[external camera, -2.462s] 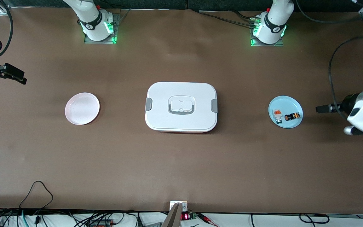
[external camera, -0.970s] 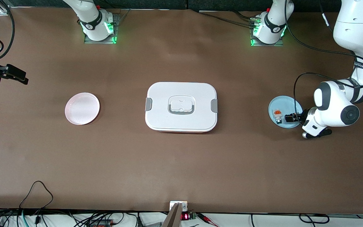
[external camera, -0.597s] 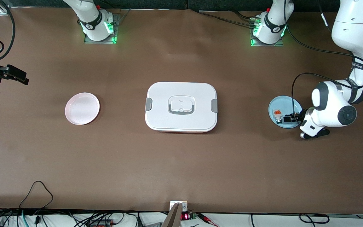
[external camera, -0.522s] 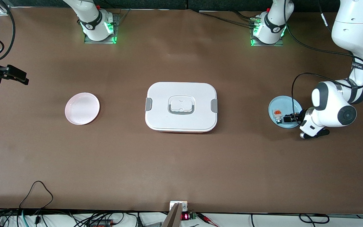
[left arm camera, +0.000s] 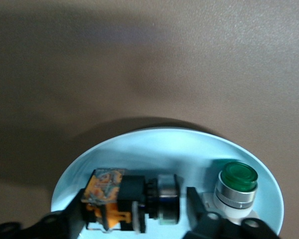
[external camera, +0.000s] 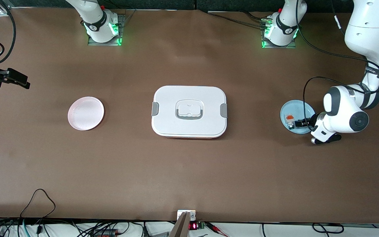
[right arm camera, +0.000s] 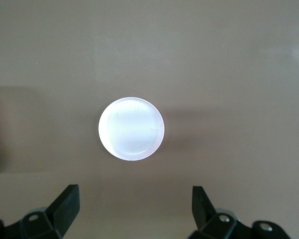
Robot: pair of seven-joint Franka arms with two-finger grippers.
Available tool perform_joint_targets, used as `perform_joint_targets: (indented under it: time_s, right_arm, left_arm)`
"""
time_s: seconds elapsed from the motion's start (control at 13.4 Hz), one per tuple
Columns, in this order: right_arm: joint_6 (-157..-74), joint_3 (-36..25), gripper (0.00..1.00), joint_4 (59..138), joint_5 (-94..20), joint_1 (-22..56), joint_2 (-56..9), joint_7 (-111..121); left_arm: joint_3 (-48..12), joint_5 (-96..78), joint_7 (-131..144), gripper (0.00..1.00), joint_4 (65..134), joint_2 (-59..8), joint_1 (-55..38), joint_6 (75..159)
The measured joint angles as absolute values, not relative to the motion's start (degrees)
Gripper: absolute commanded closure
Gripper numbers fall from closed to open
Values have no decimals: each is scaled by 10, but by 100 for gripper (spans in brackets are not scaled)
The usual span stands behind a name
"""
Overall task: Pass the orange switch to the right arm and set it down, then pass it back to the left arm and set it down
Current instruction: 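Reach the left gripper to the orange switch on the blue plate and grasp it, then lift the orange switch with the left gripper and carry it above the box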
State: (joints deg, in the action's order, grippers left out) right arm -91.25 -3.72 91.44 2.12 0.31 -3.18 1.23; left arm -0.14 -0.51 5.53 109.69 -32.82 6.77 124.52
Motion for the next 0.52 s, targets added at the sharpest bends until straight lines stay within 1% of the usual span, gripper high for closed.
perform_joint_targets:
  time_s: [0.07,0.22,0.37,0.52]
  right_arm:
    - [-912,-37,0,914,21,3,-32,12]
    - [-912,-37,0,914,21,3,-33,12]
    - [-912,-37,0,914,21,3,-34,12]
    - [-912,-37,0,915,21,3,-36,12]
  left_arm:
    - [-1,-5,55,78,1097,-328,68,1241]
    - [1,-5,55,90,1095,-328,69,1226]
    - [2,-7,56,97,1078,-327,73,1205]
    - [2,-35,58,97,1023,-322,74,1136]
